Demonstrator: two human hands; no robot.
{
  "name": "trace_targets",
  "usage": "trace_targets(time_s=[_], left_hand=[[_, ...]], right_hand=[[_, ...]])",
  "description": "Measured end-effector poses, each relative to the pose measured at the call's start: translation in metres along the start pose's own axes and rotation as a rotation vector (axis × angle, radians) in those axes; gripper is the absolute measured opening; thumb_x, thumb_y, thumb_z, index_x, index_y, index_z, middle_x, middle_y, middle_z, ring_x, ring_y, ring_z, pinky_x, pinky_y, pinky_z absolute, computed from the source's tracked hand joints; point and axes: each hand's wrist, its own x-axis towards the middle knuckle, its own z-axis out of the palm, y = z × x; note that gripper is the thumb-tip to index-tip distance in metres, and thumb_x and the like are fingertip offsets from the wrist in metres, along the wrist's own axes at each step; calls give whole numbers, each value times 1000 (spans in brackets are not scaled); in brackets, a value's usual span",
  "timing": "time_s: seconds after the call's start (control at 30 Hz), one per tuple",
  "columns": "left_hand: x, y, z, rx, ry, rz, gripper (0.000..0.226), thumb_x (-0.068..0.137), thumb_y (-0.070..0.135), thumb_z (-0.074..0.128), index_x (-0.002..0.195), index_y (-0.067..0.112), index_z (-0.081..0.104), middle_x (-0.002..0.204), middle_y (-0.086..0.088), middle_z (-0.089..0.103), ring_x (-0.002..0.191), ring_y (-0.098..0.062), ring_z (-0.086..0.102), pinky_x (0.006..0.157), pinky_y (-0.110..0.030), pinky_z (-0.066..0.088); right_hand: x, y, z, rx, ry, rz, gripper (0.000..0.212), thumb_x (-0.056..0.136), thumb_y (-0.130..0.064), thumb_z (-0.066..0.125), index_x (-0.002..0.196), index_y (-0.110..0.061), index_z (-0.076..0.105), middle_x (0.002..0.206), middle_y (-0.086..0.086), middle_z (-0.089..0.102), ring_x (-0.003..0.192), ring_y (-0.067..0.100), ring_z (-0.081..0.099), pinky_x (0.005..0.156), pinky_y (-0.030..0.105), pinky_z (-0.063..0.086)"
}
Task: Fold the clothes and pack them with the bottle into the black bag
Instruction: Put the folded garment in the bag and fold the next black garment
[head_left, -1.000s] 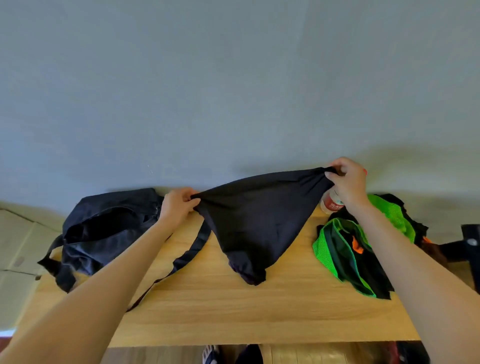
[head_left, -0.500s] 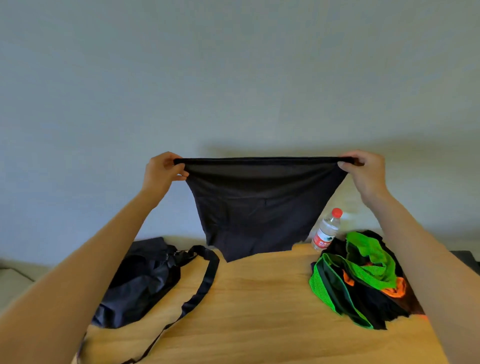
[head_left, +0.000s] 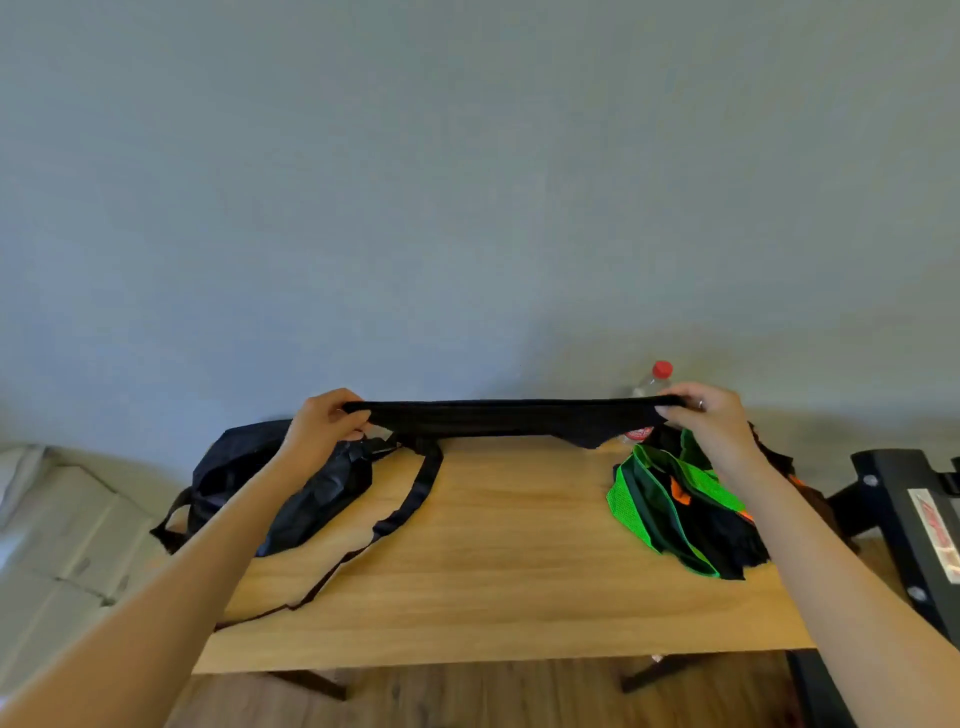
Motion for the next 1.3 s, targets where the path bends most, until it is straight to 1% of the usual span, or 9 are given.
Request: trace_targets(time_s=[0.1,0.2,0.4,0.6,0.7,0.87,1.03,1.17,1.3], left_hand=[[-37,-38,18,102,-51,-73,15,92,2,54,86,14,59,84,-5,63,84,-14,62,73,-22,52],[-69,-68,38,234,-83,-129,10,92,4,54,86,10,60,72,1,54,70,-13,51,67,-23,41],[-111,-126,65,312,-163,-280,6,91,9,58,88,6,62,71,-6,51,68,-18,47,64,-29,35],[-127,-171,86,367,-237,-359,6,90,11,60,86,15,61,86,-3,57,80,-16,55,72,-25,43],[-130,-192,92,369,-269,-409,5,89,10,60,88,15,62,89,-5,62,85,-16,57,70,-22,41],[-127,-219,101,435,-281,-457,14,89,11,62,102,10,64,103,-7,62,100,-21,57,83,-27,41],[-112,-221,104,494,-393,-459,18,87,18,66,104,18,63,100,4,59,99,-13,55,81,-23,41],[-79,-211,93,400,-266,-410,11,86,33,65,91,24,67,94,6,66,92,-10,59,81,-28,46],[-23,-195,89,414,-170,-323,10,89,29,62,92,20,66,92,4,66,89,-15,61,74,-27,49]], right_hand=[[-32,37,3,-47,-62,67,25,80,11,61,78,-14,66,74,3,61,64,1,56,62,7,41],[-62,70,5,-125,-146,133,19,81,12,60,77,-6,65,68,4,57,60,1,53,57,9,36],[-99,132,12,-234,-249,247,18,83,9,59,72,-5,61,63,5,52,66,19,47,60,25,32],[-120,171,24,-286,-306,291,32,82,11,59,64,-15,57,64,0,53,64,11,48,57,15,34],[-123,194,29,-322,-340,338,28,83,8,60,68,-16,59,69,1,57,70,13,52,62,18,38],[-126,220,35,-402,-391,374,15,83,4,62,79,-10,65,80,4,63,78,14,56,66,19,42],[-120,235,37,-407,-526,445,6,82,-7,69,79,-12,68,83,3,68,84,17,63,69,20,47],[-93,231,43,-382,-495,448,16,82,-21,72,77,-6,70,81,6,70,81,14,63,69,21,45],[-47,220,59,-332,-395,416,11,84,-8,66,73,-9,67,77,4,68,76,16,62,69,21,44]])
